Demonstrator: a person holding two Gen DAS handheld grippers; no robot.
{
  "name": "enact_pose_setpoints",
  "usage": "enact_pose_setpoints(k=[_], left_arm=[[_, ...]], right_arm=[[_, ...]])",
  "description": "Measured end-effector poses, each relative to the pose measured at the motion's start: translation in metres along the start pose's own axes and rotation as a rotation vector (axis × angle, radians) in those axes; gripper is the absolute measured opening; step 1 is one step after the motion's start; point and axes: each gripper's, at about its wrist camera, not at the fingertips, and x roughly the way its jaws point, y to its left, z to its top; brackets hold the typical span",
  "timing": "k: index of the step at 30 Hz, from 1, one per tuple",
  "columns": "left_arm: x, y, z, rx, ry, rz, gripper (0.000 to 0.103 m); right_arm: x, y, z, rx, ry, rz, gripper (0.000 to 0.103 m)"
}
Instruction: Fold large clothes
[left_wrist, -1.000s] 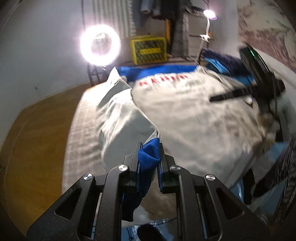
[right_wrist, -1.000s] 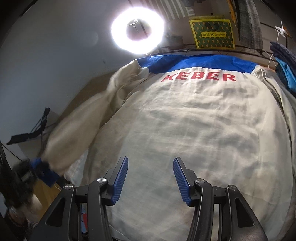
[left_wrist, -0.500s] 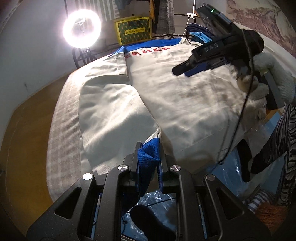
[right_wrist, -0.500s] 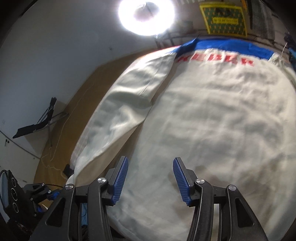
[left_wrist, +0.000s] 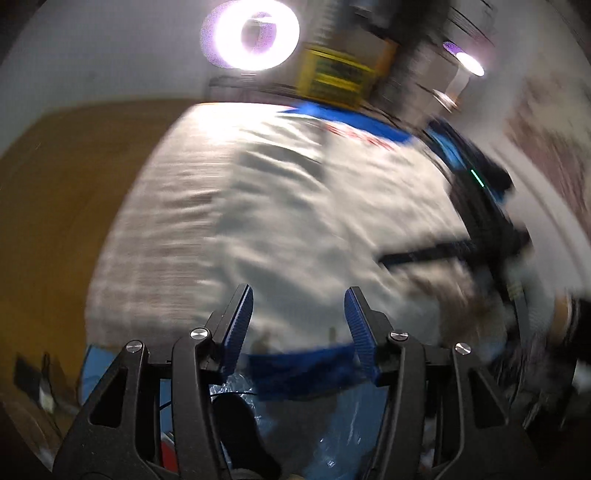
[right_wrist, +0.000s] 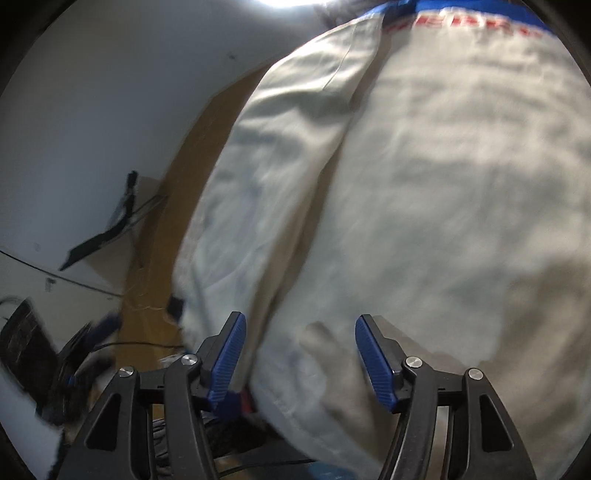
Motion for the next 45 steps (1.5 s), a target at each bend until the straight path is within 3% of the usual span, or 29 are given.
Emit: enact_pose_setpoints(k=[5,6,7,8,9,10,16,18,22,24,28,34,37,45], left_arm=[[0.004,0.034,0.017,-0.109,-0.016,0.061,0.054],[0.006,0.036,0.019,-0.116,-0.011,0.069,0.054],[0.009,0.037,0.02,-0.122,-0.008,0.074,0.054],[0.011,0.038,0.02,-0.127,-0.001,0.075,0.054],[0.013,0.037,0.021,-0.127,0.006,0.077,0.053],[0.014,0.037,0.021,-0.125,0.01,0.082,0.053],[0.018,0.035,0.018,-0.125,0.02,0.077,0.053],[0.026,0.038,0.017,-0.139,0.039,0.068,0.053],[0.047,0.044,0.025,-0.186,0.081,0.038,0.053],[0.057,0.048,0.038,-0.2,0.079,0.021,0.053],[0.088,0.065,0.074,-0.301,0.075,-0.078,0.053],[0.145,0.096,0.135,-0.462,0.06,-0.201,0.053],[0.183,0.107,0.162,-0.514,0.059,-0.244,0.054],[0.269,0.133,0.192,-0.697,0.093,-0.363,0.054]], right_arm=[[0.022,0.018,-0.004,-0.042,0.038,0.037,0.059],[0.027,0.021,-0.004,-0.048,0.047,0.047,0.052],[0.034,0.025,-0.005,-0.058,0.063,0.058,0.036],[0.038,0.028,-0.005,-0.063,0.076,0.065,0.028],[0.042,0.03,-0.005,-0.065,0.087,0.076,0.011],[0.044,0.032,-0.007,-0.06,0.088,0.093,0.002],[-0.007,0.029,-0.015,-0.04,0.002,0.153,0.0],[-0.022,0.024,-0.018,-0.048,-0.023,0.135,0.0],[-0.011,0.008,-0.025,-0.014,0.028,0.072,0.0],[-0.006,0.0,-0.031,0.029,0.052,0.075,0.0],[-0.013,-0.011,-0.026,0.062,0.021,0.096,0.0],[-0.034,-0.028,-0.029,0.071,-0.029,0.015,0.0],[-0.043,-0.049,-0.031,0.15,-0.044,0.06,0.0],[-0.058,-0.078,-0.036,0.185,-0.058,0.068,0.0]])
